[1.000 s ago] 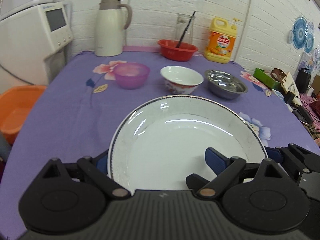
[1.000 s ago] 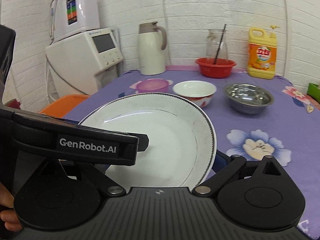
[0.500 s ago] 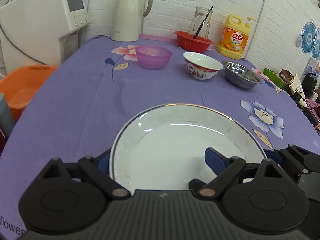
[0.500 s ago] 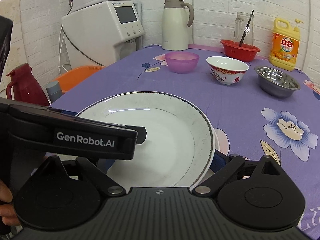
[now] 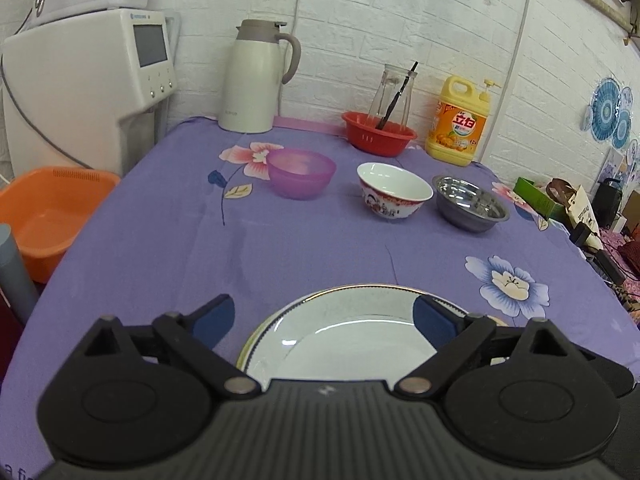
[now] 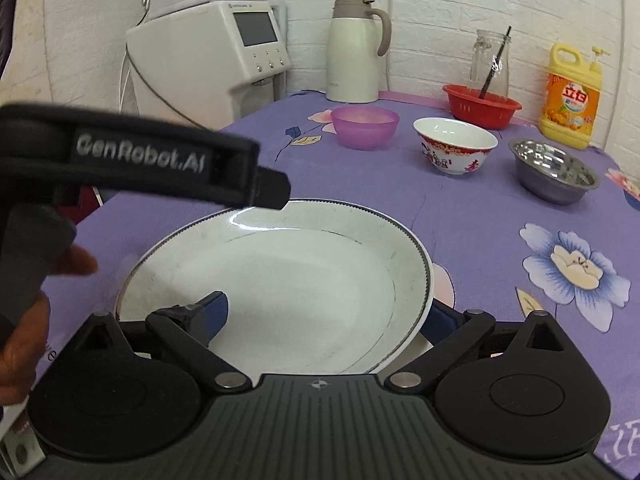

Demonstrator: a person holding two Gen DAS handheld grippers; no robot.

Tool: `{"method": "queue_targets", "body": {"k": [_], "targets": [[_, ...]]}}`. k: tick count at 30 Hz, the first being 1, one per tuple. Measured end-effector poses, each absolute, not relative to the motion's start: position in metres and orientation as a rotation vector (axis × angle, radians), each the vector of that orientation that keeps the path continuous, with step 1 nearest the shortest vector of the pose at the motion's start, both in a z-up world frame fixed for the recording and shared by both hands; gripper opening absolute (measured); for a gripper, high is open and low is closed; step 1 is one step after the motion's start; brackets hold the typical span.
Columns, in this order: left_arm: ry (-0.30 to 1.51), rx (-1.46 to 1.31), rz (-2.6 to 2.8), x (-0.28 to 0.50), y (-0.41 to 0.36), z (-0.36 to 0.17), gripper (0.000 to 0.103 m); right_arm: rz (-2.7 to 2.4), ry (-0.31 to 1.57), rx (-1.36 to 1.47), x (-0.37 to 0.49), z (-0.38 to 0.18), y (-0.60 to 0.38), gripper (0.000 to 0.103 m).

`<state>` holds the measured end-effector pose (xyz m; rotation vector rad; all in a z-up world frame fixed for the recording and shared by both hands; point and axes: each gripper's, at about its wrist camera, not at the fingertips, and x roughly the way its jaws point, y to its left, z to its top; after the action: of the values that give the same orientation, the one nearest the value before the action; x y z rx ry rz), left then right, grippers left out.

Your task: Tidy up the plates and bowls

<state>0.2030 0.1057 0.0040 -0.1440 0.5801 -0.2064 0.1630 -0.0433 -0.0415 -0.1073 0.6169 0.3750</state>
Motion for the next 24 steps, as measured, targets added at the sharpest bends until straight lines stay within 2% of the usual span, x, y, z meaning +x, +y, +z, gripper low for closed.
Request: {"method": "queue_targets", "body": {"k": [3,10,14,19,24], "targets": [[0.571,-0.144,-0.205,0.206,0.102,0.008,0.095,0.388,0.613,0.001,0.168,-0.036,-0.061,0.103],[0.58,-0.158,-0.219,0.218,0.093,0.008,0.095,0.395,0.627,0.069,0.179,-0.031,-0.08,0.103],[0.598,-0.149,-0.236,0.228,0.084,0.006,0.096,0.379,0.567,0.077,0.185,-0.019,-0.101,0.103],[0.62,-0.197,-0.267,0.244,0.08,0.004,0.097,0.237,0.558,0.047,0.232,-0.007,-0.156,0.103],[0.672,-0.224,-0.337,0.276,0.063,0.006,0.097,0.168,0.608,0.196,0.277,-0.002,-0.228,0.103]]}}
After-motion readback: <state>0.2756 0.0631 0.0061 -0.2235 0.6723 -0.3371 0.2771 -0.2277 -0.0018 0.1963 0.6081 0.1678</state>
